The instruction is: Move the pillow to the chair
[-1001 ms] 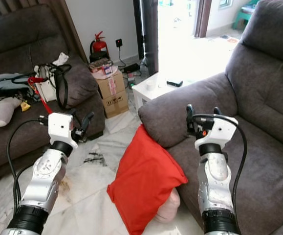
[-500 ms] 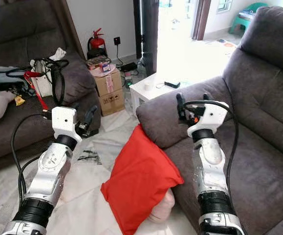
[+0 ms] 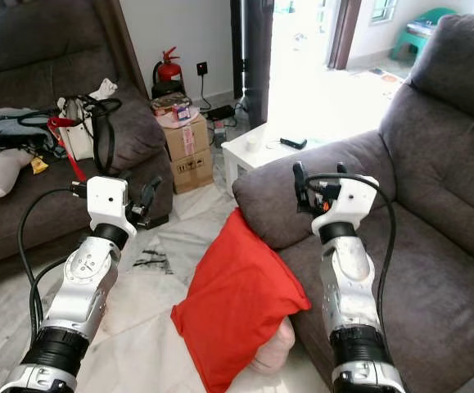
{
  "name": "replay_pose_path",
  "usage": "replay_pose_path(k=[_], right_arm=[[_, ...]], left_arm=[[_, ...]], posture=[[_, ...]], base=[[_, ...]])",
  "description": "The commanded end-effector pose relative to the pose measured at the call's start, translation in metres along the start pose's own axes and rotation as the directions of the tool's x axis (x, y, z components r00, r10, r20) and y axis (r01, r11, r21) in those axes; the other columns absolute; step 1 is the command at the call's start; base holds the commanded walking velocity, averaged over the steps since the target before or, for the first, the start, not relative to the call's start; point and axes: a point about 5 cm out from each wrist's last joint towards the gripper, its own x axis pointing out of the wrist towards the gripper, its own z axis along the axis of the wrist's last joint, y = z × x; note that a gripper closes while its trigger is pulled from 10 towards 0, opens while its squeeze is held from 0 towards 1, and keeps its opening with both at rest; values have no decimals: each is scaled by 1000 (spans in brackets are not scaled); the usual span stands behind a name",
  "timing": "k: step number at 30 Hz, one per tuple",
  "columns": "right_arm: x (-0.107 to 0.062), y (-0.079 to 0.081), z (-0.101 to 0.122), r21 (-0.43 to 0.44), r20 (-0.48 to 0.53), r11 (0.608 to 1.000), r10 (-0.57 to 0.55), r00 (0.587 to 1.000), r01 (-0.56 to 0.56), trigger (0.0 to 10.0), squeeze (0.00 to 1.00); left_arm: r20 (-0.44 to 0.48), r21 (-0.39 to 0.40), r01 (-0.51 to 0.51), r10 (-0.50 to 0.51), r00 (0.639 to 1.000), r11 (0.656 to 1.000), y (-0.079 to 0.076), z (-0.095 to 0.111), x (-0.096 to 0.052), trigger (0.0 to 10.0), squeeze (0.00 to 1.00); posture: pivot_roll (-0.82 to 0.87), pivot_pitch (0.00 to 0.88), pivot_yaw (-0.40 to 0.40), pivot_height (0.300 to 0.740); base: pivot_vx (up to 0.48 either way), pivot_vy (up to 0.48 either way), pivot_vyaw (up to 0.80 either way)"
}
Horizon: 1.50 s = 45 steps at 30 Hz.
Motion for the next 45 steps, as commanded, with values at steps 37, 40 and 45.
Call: replay_pose_path(k=[37,40,45], right_arm=[[-46,0,-6,-44,-43,999,-3,999,1,10000,0],[-45,3,-6,-44,-39,999,3,999,-5,10000,0],[-46,6,-6,-40,-38,999,14,999,-15,10000,0]], left_arm=[[-61,113,-3,10,998,994,10,-1,-59,10000,0],[-60,113,0,7,998,994,9,0,-58,10000,0],[-56,112,4,3,998,994,8,1,-57,10000,0]], posture=[[-52,0,76,740],[-51,0,78,740],[-48,0,77,740]], base=[[0,0,-96],[0,0,0],[0,0,0]])
